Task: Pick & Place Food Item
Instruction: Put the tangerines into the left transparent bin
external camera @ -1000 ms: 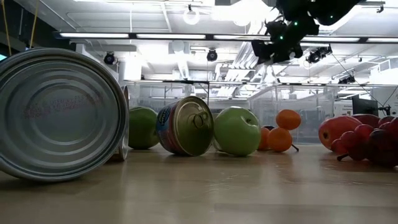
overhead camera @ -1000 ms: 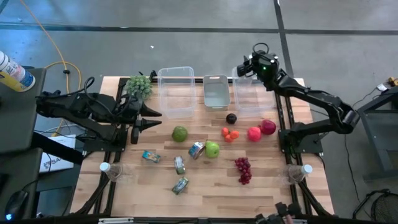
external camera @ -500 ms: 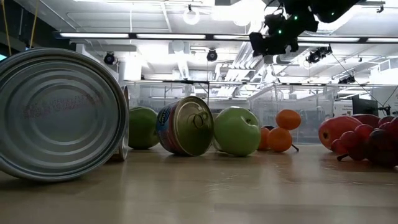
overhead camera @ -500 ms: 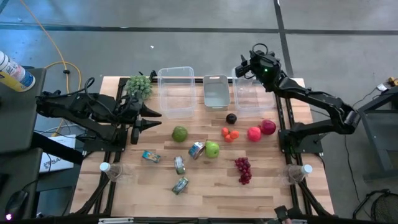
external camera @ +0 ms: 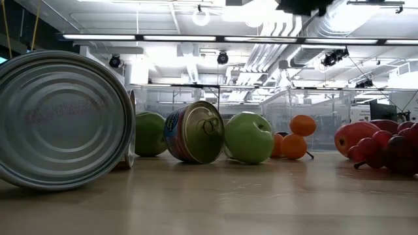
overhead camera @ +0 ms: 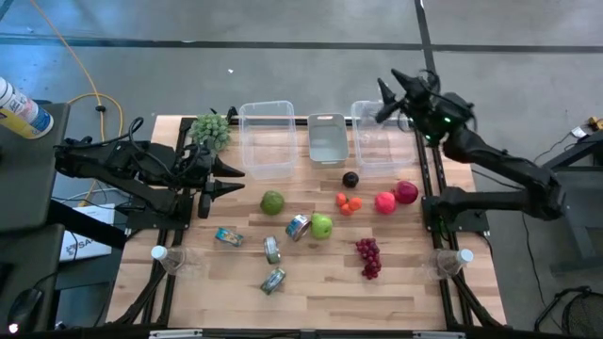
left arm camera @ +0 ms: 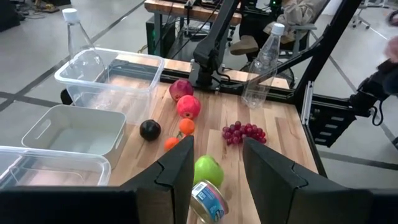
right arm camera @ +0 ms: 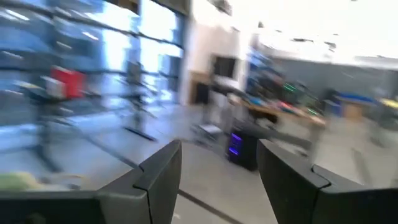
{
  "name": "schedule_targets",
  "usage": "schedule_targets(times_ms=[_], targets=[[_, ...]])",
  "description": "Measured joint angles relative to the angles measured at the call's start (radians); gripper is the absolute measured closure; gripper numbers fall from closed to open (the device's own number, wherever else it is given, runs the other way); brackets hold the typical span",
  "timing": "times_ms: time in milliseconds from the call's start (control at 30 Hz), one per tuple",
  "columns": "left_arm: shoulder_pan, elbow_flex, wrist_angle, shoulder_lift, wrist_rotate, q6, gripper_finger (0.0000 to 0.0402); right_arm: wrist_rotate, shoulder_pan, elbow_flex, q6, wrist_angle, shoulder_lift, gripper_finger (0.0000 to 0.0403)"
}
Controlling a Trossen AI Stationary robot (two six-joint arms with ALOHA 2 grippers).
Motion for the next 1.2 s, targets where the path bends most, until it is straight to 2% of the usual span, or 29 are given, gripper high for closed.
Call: schedule_targets(times_ms=[100, 267, 400, 467, 600, 800, 1100, 1200], targets=[[0.000, 0.000, -0.005, 0.000, 0.000, 0.000, 0.0270, -0.146, 0.053, 0.000, 0.033, -0.051, -0.071, 0.0204], [0.000, 0.000, -0.005, 0.000, -0.001, 0.080, 0.0270, -0.476, 0.124, 0.000, 0.140, -0.140, -0.137, 0.0204], [0.000, 0.000, -0.005, 0.000, 0.000, 0.111, 0.0270, -0.720, 0.168, 0.000, 0.130, -0.185, -0.146, 0.0204], [0.000, 0.000, -0.009, 0.002, 0.014, 0.112, 0.0270, -0.788, 0.188, 0.000, 0.111, -0.206, -0.144, 0.0204], [0.000, 0.000, -0.018, 0.003, 0.046, 0.112, 0.0270, -0.800, 0.228, 0.000, 0.105, -0.223, -0.127, 0.0204], [0.000, 0.000, -0.019, 0.003, 0.048, 0.116, 0.0270, -0.741, 0.264, 0.000, 0.104, -0.226, -0.101, 0.0204], [0.000, 0.000, -0.022, 0.012, 0.048, 0.122, 0.0270, -0.725, 0.298, 0.000, 0.050, -0.228, -0.075, 0.0204], [0.000, 0.000, -0.013, 0.014, 0.049, 0.068, 0.0270, -0.721, 0.317, 0.000, 0.050, -0.224, -0.074, 0.0204]])
